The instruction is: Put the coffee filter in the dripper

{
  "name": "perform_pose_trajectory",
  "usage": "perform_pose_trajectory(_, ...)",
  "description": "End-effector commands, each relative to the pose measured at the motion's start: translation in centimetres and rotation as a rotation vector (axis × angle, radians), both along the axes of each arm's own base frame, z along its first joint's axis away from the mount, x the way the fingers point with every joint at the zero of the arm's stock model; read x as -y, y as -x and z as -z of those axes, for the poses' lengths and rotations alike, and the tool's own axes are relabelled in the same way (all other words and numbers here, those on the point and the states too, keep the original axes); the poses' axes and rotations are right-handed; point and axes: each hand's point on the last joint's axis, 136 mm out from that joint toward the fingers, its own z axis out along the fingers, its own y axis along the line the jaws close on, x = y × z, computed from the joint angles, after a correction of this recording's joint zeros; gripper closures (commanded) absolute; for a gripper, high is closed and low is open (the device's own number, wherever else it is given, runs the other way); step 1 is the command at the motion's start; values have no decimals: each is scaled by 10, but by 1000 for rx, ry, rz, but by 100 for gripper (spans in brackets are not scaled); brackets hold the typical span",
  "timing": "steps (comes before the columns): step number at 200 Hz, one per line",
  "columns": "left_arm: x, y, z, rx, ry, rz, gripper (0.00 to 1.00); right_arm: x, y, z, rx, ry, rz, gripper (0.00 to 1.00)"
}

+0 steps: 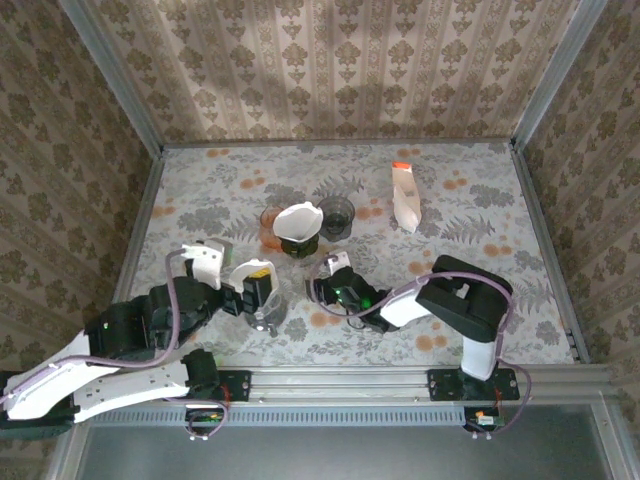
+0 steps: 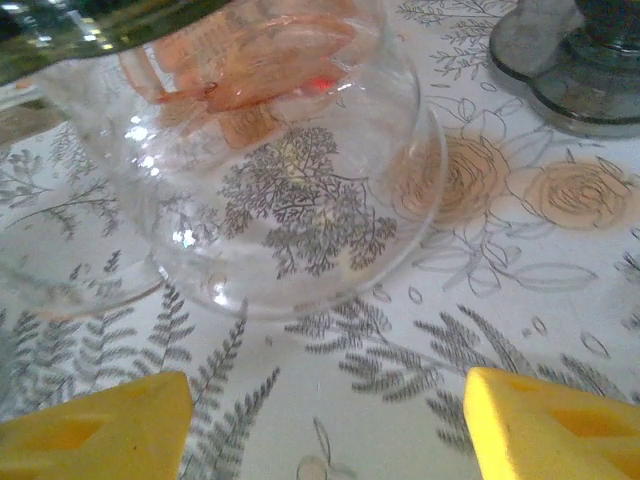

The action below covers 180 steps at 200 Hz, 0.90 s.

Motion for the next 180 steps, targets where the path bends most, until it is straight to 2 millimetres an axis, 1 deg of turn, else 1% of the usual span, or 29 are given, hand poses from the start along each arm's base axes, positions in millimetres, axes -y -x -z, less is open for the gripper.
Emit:
perform_pose_trajectory(1,1,-6,-10,31,1,-21,0,9,12,-19,9,-49,30,26)
perform_pose_trajectory(16,2,-9,-14,40,-13,-28,0,19,22,-28,10,-54,39,26)
perform_pose_trajectory(32,-4,-17,-18,33,-25,-64,0,31,29,-38,13,-63,51,26)
perform_pose_trajectory(41,-6,-22,-20,16,-19,-76,3,35,31,-46,21,-75,52,26)
perform_pose_trajectory(50,-7,-29,-20,-15,-2,-86,8,38,34,-54,32,-80,50,27)
perform_pose_trajectory(63,-10,-45,-14,-94,37,-109,13,41,35,-64,51,-84,46,27)
perform_pose_trajectory(67,-7,-48,-11,-130,56,-97,14,42,36,-67,57,-85,46,27)
perform_pose_trajectory(70,-9,-54,-7,-158,71,-107,16,43,36,-66,57,-78,46,27)
perform_pose_trajectory(73,-10,-59,-4,-186,91,-113,17,43,37,-76,73,-100,45,27)
perform_pose_trajectory(79,-10,-69,3,-246,136,-115,20,45,37,-81,84,-107,46,27)
perform_pose_trajectory(91,-21,-94,14,-331,254,-153,26,48,39,-93,104,-122,44,27)
perform_pose_trajectory(105,-35,-122,23,-359,343,-198,29,53,41,-103,122,-134,47,27)
perform_pose_trajectory(118,-42,-143,34,-381,393,-219,30,59,44,-110,138,-145,53,27)
perform_pose_trajectory(125,-44,-154,41,-395,410,-224,31,63,45,-114,147,-150,59,27)
perform_pose_trajectory(138,-46,-173,62,-437,400,-246,32,71,47,-118,159,-151,66,27)
perform_pose_trajectory(148,-47,-186,74,-457,398,-255,33,76,49,-123,170,-153,71,27)
perform_pose_trajectory(166,-48,-208,90,-476,410,-247,36,87,52,-127,184,-154,87,27)
perform_pose_trajectory(180,-47,-220,103,-502,388,-244,39,94,54,-129,193,-156,100,27)
